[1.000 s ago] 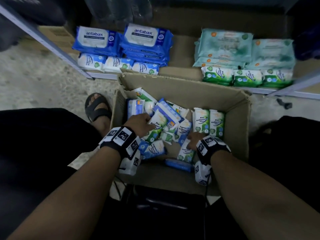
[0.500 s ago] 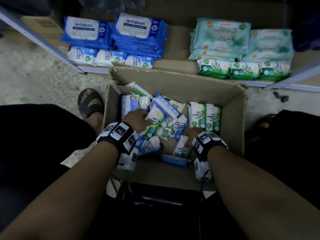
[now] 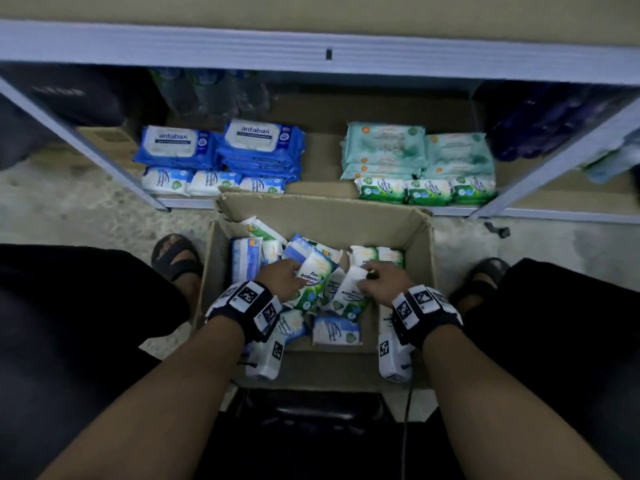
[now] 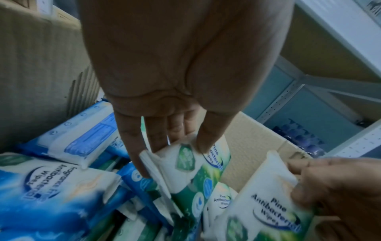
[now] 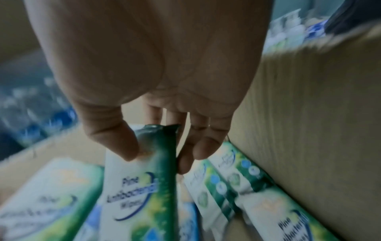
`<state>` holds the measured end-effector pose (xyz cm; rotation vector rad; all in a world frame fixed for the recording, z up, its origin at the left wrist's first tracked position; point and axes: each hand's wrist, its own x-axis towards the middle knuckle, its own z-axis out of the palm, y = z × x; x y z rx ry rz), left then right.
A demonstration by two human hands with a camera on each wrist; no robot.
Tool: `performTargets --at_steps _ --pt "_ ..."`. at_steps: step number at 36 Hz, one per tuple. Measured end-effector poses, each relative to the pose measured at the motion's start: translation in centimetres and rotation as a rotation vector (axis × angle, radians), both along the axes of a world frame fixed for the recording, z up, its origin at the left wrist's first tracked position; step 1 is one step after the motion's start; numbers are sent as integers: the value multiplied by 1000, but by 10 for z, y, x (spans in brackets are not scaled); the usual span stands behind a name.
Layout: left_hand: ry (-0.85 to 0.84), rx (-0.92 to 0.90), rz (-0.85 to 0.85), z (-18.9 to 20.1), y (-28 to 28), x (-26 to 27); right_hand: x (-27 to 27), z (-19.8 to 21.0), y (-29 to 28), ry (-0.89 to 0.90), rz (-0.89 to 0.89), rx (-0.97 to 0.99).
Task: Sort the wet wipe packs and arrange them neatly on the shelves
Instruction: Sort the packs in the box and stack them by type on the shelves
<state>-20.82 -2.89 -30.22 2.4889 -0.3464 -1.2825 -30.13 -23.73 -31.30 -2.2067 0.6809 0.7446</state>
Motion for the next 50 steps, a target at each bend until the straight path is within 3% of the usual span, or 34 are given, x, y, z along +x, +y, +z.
performTargets --at_steps 6,15,26,31,35,43,47,50 --pt "-57 -143 140 21 -7 -13 -16 27 -11 -136 -363 191" --pt "64 -428 343 41 -27 -31 -33 52 -20 -304 -550 531" --pt "328 -602 523 56 -45 -50 -50 49 -14 -498 -576 522" --pt "262 -596 337 51 -43 -50 -55 46 -14 -553 -550 452" --pt "287 -605 310 47 -45 -53 -57 40 -20 -564 -480 374" --pt "376 -603 269 44 -49 -58 -60 37 -28 -395 -395 437" --pt "412 -624 277 37 -49 -59 -61 39 -29 -311 -437 533" --pt "454 -627 284 32 -52 -62 -61 35 -34 -289 -422 447"
